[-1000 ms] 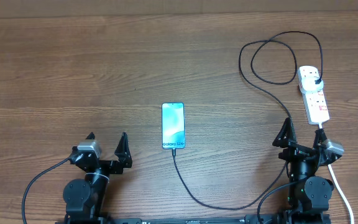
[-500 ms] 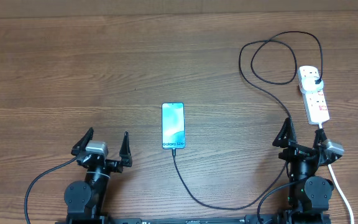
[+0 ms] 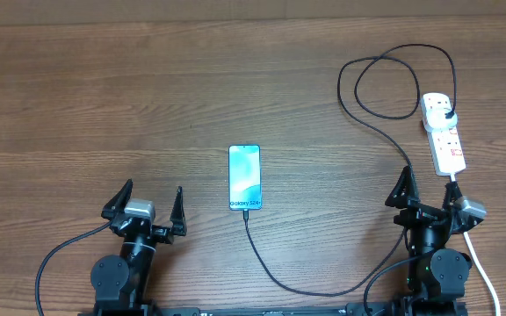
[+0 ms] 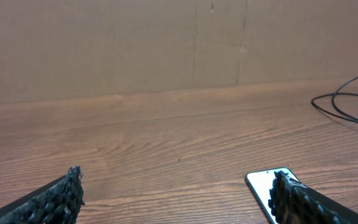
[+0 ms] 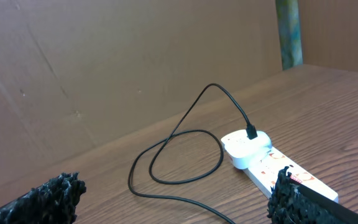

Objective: Plug charger to phone and switch on socket

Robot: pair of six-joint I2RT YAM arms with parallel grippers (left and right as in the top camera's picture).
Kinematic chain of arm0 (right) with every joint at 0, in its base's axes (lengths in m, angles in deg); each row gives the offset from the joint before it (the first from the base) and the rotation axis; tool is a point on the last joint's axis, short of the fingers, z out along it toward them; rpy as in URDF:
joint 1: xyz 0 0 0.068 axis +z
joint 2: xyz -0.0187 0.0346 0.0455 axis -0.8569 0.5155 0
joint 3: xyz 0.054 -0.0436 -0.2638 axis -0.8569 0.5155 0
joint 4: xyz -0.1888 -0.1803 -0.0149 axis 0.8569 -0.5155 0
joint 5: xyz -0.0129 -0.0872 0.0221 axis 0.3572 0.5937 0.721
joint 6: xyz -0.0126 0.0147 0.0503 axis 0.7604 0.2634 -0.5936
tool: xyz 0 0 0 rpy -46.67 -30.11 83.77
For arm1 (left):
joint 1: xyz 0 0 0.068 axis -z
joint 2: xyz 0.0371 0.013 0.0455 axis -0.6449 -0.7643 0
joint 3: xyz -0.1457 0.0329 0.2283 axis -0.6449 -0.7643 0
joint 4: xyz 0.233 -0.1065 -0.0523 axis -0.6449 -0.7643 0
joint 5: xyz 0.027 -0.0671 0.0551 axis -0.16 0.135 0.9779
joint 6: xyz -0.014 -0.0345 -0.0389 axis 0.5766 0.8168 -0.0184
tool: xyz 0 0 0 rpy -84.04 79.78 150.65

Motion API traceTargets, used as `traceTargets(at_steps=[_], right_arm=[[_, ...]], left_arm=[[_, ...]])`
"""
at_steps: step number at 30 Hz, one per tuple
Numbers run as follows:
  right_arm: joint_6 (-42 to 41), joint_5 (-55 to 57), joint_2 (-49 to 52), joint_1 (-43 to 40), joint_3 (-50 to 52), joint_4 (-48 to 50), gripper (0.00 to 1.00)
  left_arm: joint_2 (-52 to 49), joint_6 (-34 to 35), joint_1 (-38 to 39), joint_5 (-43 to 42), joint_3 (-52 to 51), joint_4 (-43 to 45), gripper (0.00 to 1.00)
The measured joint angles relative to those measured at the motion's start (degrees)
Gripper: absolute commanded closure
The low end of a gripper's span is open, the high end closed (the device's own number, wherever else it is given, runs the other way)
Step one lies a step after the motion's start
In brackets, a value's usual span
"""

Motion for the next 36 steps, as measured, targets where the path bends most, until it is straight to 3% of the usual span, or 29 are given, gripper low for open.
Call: traceTargets(at_steps=[36], right_arm=[[0.0,0.0,0.0,0.0,0.0,0.0,0.0]], left_arm=[[0.0,0.0,0.0,0.02,0.0,0.0,0.0]])
